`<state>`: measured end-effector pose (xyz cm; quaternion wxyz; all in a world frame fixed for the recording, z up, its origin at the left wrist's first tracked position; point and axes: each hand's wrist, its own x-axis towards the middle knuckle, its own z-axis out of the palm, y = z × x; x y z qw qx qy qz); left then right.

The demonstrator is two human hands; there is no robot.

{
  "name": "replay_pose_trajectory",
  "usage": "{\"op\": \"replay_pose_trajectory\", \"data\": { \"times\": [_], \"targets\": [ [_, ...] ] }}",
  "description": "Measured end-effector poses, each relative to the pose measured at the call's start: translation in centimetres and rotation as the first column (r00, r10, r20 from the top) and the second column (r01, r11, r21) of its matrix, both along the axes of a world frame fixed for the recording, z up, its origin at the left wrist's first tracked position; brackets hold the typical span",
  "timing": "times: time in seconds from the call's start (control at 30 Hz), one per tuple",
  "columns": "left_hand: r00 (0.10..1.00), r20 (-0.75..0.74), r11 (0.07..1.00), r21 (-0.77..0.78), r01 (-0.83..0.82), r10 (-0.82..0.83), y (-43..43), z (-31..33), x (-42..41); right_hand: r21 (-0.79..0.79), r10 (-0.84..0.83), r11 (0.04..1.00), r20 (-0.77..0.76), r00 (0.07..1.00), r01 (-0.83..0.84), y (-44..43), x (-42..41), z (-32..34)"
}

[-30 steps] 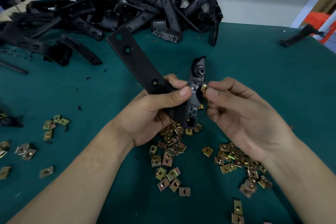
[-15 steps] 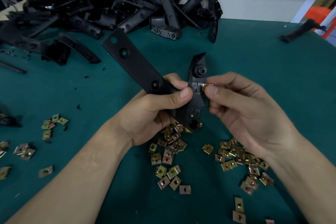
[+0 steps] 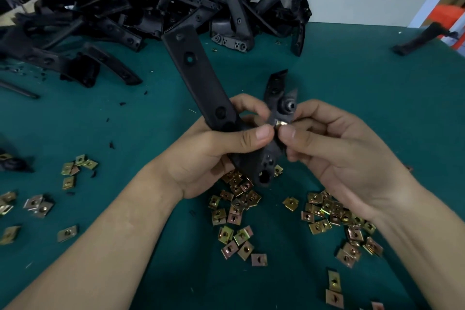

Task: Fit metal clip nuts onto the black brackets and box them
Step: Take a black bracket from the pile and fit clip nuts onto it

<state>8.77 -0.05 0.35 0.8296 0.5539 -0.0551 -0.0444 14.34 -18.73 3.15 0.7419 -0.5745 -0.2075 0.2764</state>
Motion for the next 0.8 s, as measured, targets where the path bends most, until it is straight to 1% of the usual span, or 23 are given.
{"op": "replay_pose_trajectory", "data": {
  "times": [0.13, 0.23, 0.33, 0.53, 0.67, 0.73, 0.8],
  "targets": [
    [0.995, -0.019, 0.988, -0.119, -0.096, 0.095, -0.1, -0.2, 0.4, -0.002, -0.092, 0.996, -0.029, 0.995, 0.092, 0.0, 0.3, -0.2],
    [0.994, -0.019, 0.969, -0.219, -0.113, 0.111, 0.2, -0.4, 0.6, -0.036, -0.150, 0.988, -0.030, 0.988, 0.149, -0.2, 0.7, -0.4],
    [0.994, -0.007, 0.955, -0.274, -0.109, 0.112, 0.6, -0.4, 0.6, -0.049, -0.164, 0.986, -0.035, 0.986, 0.162, -0.2, 0.8, -0.7],
    [0.996, 0.013, 0.948, -0.307, -0.081, 0.089, 0.9, -0.6, 0.6, -0.112, -0.077, 0.990, 0.055, 0.995, 0.083, -0.2, 0.7, -0.6],
    [0.996, 0.018, 0.948, -0.309, -0.073, 0.083, 1.0, -0.6, 0.6, -0.132, -0.083, 0.986, 0.119, 0.989, 0.098, 0.1, 0.4, -0.7],
    [0.996, 0.017, 0.952, -0.296, -0.080, 0.089, 1.0, -0.6, 0.6, -0.140, -0.098, 0.983, 0.123, 0.987, 0.115, 0.2, 0.1, -0.7],
    [0.996, 0.019, 0.957, -0.279, -0.081, 0.090, 0.9, -0.6, 0.6, -0.137, -0.114, 0.983, 0.092, 0.989, 0.126, 0.3, 0.0, -0.6]
  ]
}}
